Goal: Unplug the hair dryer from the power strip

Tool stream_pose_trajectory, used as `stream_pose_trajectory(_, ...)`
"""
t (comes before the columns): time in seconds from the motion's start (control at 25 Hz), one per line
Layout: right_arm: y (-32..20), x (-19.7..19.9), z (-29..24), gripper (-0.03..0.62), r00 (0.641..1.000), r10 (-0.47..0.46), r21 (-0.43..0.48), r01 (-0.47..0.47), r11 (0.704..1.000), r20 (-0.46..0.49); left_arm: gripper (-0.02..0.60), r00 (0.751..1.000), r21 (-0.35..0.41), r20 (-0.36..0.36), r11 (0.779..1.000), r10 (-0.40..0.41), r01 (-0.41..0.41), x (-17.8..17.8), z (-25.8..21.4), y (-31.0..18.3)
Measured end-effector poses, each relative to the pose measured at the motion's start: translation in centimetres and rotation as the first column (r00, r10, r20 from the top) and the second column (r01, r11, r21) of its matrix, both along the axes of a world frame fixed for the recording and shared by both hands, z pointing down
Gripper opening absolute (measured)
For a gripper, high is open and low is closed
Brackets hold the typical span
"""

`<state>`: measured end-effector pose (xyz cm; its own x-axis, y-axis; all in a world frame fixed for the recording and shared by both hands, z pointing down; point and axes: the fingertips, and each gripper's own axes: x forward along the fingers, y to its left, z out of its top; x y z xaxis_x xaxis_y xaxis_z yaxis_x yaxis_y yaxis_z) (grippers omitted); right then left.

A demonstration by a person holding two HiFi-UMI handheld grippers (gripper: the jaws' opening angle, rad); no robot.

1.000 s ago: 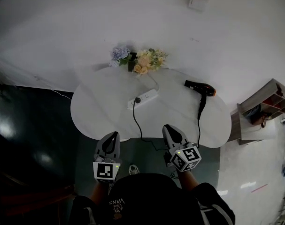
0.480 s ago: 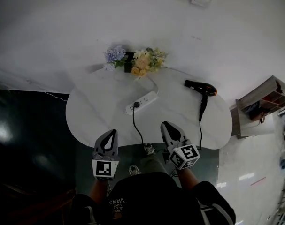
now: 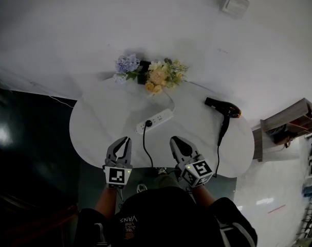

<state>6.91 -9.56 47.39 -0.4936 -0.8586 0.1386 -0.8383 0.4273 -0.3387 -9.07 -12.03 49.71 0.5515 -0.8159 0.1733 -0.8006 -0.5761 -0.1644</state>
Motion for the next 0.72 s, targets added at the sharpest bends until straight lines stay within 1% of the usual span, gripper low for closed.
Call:
stream_pose_trajectory(0.16,-1.0,0.0,0.5,0.046,0.999,-0.044,0.001,0.044,0.999,0.001,0.026,0.998,-0.064,0.052,0.998,0.027,-0.024,0.8,3.0,-1.4)
stream_pose_trajectory(0.2,-1.3,0.0,0.7,0.046,0.999,-0.054,0.001,0.054,0.999,-0.003,0.047,0.998,-0.084,0.059,0.996,0.034,-0.029,1.1,3.6,-1.6)
stream_pose_trajectory(0.28,-2.0,0.1,1.4,0.046,0.998,-0.064,-0.007,0.064,0.998,-0.027,0.124,0.996,-0.124,0.071,0.992,0.049,-0.04,1.6,4.7,-2.2)
stream_pose_trajectory(0.36,-2.7,0.1,1.9,0.048,0.996,-0.066,-0.027,0.064,0.998,-0.055,0.148,0.995,-0.154,0.085,0.987,0.059,-0.046,2.0,5.9,-2.8)
stream_pose_trajectory(0.44,-3.3,0.1,2.7,0.057,0.993,-0.08,-0.053,0.075,0.996,-0.088,0.194,0.993,-0.173,0.097,0.984,0.061,-0.043,2.3,6.9,-3.3)
stream_pose_trajectory(0.48,-3.5,0.1,3.2,0.099,0.99,-0.089,-0.065,0.082,0.994,-0.105,0.217,0.993,-0.182,0.101,0.983,0.058,-0.039,2.4,7.3,-3.5)
stream_pose_trajectory(0.52,-3.7,0.1,3.7,0.169,0.988,-0.098,-0.075,0.089,0.993,-0.118,0.235,0.993,-0.19,0.104,0.981,0.053,-0.033,2.4,7.6,-3.8)
stream_pose_trajectory(0.56,-4.0,0.1,4.1,0.19,0.986,-0.106,-0.081,0.096,0.992,-0.127,0.239,0.993,-0.197,0.108,0.98,0.049,-0.027,2.5,7.9,-4.0)
stream_pose_trajectory(0.72,-4.8,0.0,5.5,0.212,0.979,-0.132,-0.104,0.117,0.988,-0.153,0.268,0.991,-0.234,0.127,0.972,0.05,-0.019,2.6,9.4,-4.8)
